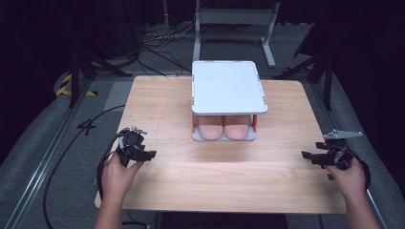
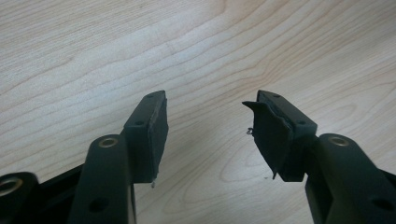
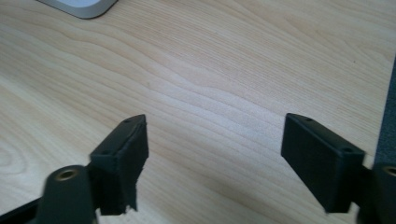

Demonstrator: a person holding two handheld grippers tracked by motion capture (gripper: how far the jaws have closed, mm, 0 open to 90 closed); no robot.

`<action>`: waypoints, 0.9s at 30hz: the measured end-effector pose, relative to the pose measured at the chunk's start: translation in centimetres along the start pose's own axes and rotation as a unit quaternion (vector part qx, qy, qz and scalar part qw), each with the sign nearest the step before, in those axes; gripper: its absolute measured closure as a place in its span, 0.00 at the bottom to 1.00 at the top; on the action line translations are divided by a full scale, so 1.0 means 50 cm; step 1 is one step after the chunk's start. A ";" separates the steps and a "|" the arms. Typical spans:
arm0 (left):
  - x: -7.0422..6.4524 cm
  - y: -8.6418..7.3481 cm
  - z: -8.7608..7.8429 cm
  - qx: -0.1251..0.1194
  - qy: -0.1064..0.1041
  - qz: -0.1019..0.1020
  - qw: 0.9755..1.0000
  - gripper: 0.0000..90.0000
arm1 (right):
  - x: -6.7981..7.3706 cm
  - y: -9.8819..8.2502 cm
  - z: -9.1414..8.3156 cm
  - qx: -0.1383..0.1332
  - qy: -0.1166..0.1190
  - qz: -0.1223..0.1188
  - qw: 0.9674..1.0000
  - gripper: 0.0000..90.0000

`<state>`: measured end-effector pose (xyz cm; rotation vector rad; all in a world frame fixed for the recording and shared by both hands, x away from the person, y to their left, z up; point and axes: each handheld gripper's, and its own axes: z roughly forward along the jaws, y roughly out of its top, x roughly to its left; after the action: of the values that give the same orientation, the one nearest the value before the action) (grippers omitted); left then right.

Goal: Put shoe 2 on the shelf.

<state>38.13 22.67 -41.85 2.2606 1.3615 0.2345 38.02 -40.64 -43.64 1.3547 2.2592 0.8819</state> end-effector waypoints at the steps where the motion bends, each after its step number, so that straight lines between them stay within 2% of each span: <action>1: 0.002 -0.003 0.003 0.000 0.001 0.006 1.000 0.49 | -0.003 -0.003 0.007 0.002 0.000 0.007 1.000 0.17; 2: 0.003 -0.005 0.006 0.000 0.002 0.007 1.000 0.48 | -0.006 -0.006 0.015 0.005 0.002 0.014 1.000 0.17; 4: 0.009 -0.010 0.012 0.000 0.006 0.005 1.000 0.48 | -0.008 -0.014 0.029 0.003 0.009 0.012 1.000 0.17; 9: 0.018 -0.019 0.017 -0.002 0.002 -0.011 1.000 0.47 | -0.002 -0.022 0.063 0.017 0.027 -0.016 0.999 0.18; 13: 0.025 -0.027 0.022 0.001 0.004 -0.015 1.000 0.48 | -0.006 -0.026 0.088 0.007 0.016 -0.025 1.000 0.17; 18: 0.030 -0.034 0.026 -0.003 0.010 -0.015 1.000 0.47 | -0.018 -0.031 0.102 -0.029 0.026 -0.030 0.999 0.17; 22: 0.030 -0.034 0.030 0.000 0.012 -0.013 1.000 0.46 | -0.016 -0.031 0.103 -0.028 0.024 -0.026 0.999 0.15; 25: 0.029 -0.033 0.033 0.000 0.011 -0.015 1.000 0.45 | -0.009 -0.031 0.109 -0.031 0.020 -0.022 0.999 0.05; 26: 0.029 -0.033 0.034 -0.001 0.011 -0.016 1.000 0.45 | -0.004 -0.031 0.113 -0.029 0.027 -0.029 0.999 0.00; 27: 0.030 -0.032 0.034 -0.001 0.011 -0.016 1.000 0.45 | -0.002 -0.030 0.115 -0.025 0.032 -0.035 0.999 0.00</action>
<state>38.23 24.04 -44.24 2.2395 1.4072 0.2511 40.49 -39.39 -48.88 1.2337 2.3018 0.9645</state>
